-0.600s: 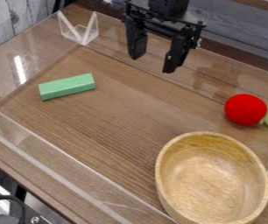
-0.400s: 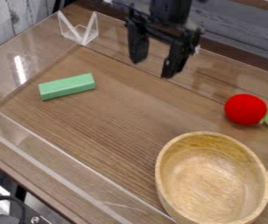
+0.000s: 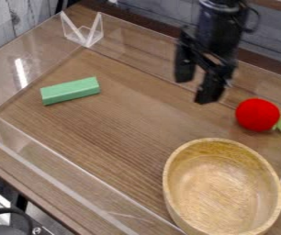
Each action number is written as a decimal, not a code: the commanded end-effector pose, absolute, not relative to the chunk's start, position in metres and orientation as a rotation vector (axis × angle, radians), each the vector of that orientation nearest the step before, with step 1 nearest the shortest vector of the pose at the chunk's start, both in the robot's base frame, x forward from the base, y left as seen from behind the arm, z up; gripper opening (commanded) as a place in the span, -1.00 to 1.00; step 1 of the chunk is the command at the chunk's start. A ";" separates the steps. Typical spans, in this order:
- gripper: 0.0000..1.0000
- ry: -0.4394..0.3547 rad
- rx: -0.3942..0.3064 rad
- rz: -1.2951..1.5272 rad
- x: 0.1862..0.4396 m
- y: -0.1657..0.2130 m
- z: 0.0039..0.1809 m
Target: Move the red object to the left side of the table
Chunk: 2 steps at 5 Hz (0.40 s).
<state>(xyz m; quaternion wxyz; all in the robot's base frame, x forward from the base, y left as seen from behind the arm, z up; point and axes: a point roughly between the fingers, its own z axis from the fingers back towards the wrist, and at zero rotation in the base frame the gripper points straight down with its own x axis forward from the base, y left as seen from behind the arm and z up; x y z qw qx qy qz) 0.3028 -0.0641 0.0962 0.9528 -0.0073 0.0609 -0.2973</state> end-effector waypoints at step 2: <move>1.00 0.037 0.003 -0.922 0.331 -0.109 0.097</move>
